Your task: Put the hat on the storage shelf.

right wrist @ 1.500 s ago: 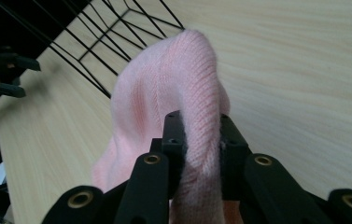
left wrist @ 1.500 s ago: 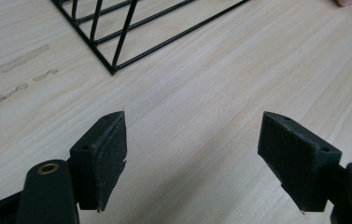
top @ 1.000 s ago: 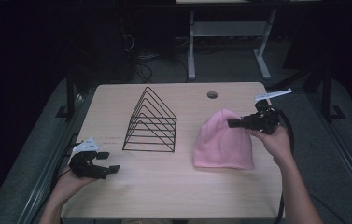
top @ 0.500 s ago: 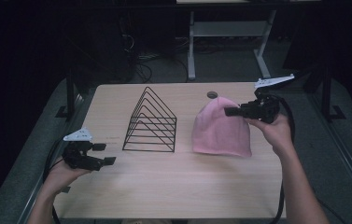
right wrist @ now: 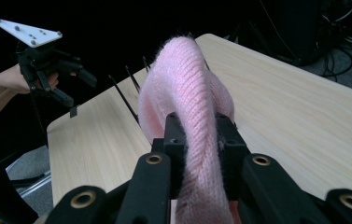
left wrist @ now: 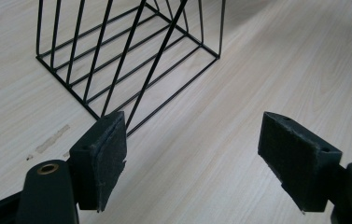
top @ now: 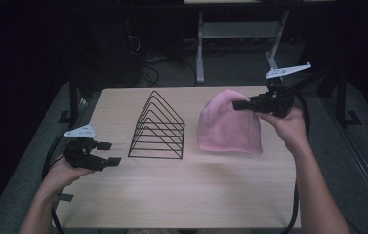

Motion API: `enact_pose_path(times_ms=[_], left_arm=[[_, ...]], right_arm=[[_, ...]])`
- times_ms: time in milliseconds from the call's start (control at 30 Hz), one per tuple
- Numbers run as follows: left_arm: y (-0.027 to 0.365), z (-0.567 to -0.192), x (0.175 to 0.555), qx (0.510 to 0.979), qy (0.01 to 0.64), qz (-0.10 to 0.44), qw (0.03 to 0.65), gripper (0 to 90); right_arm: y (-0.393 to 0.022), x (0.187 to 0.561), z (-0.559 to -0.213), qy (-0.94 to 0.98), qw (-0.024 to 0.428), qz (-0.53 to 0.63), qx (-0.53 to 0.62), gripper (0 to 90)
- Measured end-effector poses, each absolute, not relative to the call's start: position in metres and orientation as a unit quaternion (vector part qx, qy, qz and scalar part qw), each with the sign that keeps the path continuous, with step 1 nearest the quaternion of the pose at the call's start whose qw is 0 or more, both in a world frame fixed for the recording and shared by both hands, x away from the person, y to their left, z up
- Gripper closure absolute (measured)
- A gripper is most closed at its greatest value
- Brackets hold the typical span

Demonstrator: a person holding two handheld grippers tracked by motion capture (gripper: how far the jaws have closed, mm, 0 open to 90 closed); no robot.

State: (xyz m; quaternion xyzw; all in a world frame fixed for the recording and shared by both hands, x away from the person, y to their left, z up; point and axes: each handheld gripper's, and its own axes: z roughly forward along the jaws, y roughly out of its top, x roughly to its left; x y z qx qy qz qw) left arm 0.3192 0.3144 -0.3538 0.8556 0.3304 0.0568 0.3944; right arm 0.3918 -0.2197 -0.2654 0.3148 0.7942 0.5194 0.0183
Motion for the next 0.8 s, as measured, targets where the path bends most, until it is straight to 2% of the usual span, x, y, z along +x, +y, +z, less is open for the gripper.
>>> enact_pose_path(times_ms=[800], left_arm=[[0.307, -0.314, 0.342, 0.859, 0.312, 0.059, 0.402, 25.8]], right_arm=[[-0.18, 0.4, -0.206, 0.804, 0.033, 0.532, 0.266, 78.1]])
